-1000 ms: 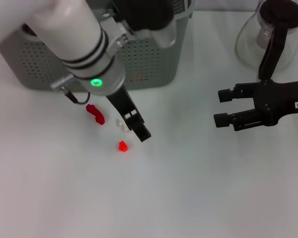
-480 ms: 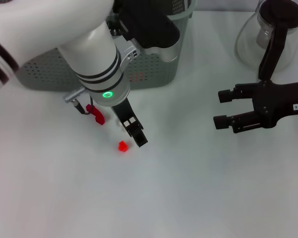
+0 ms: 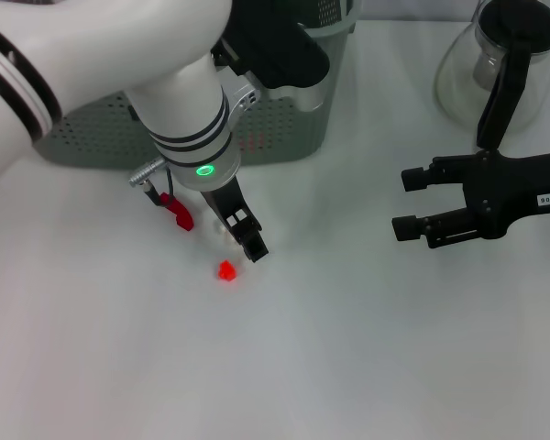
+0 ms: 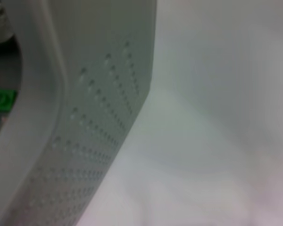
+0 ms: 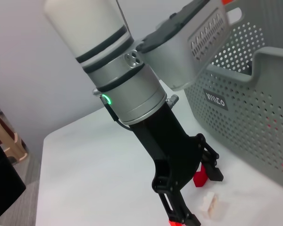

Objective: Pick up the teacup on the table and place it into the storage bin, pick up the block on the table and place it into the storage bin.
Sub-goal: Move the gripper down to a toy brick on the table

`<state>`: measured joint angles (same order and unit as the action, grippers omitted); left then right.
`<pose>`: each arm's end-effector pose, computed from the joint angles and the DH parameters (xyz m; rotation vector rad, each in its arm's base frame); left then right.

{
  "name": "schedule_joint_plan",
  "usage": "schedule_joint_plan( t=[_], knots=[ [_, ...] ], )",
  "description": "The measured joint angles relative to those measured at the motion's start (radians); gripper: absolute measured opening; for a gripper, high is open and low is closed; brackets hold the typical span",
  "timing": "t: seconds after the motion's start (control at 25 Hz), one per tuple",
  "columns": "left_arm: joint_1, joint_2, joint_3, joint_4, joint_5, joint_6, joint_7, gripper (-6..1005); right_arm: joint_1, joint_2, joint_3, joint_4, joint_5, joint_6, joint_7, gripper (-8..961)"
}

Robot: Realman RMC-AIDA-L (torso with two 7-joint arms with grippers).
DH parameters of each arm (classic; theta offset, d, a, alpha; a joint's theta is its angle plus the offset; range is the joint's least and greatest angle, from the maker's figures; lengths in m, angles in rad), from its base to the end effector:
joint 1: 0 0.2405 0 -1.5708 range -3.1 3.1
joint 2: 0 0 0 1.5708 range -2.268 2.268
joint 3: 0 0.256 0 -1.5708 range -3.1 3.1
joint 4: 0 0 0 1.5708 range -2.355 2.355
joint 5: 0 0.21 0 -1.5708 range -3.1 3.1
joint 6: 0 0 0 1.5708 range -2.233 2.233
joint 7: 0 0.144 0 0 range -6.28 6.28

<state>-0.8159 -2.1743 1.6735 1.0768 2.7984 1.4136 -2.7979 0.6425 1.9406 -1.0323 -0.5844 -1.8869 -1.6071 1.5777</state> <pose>-0.1503 0.3576 -0.0854 -2.5152 -0.7675 0.8267 0.2333 0.3434 0.0040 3.0203 -0.6780 -0.5217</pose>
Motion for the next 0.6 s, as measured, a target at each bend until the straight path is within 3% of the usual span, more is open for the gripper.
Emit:
schedule_joint_plan(
  t=[0.6],
  knots=[
    [-0.035,-0.001,0.0,-0.074,0.003,-0.033,-0.002,856,0.0,0.001,0.0,0.002,-0.005,0.028,-0.009,915]
  ],
)
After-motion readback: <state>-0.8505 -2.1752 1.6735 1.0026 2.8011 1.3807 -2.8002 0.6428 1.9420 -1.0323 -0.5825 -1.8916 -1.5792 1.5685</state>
